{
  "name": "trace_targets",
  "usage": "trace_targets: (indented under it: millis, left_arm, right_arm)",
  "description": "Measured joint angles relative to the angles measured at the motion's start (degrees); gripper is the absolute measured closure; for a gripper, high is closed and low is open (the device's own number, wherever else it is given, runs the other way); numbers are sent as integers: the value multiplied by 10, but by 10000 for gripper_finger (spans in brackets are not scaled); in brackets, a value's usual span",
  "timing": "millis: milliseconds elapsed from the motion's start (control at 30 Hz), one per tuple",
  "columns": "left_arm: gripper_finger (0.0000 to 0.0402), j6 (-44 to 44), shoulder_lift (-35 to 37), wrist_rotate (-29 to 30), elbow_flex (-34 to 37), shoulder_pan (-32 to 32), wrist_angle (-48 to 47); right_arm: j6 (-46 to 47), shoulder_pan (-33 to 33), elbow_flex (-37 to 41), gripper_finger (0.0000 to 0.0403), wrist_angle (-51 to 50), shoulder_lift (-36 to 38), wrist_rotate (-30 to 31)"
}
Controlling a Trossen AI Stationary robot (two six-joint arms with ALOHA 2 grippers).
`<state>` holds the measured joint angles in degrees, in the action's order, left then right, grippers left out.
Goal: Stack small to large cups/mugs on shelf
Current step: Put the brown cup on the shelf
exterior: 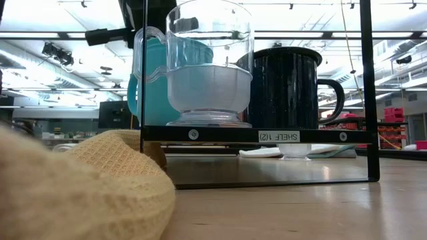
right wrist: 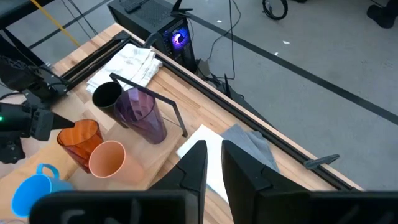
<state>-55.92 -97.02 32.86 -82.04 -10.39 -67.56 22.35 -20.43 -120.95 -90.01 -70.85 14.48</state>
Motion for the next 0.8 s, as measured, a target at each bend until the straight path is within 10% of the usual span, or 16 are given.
trace_targets:
  millis: [800]
  left_arm:
    - [368,28,-5,-31,0,13,-4]
  right_arm:
    - [0,0,0,349,0,0,-11]
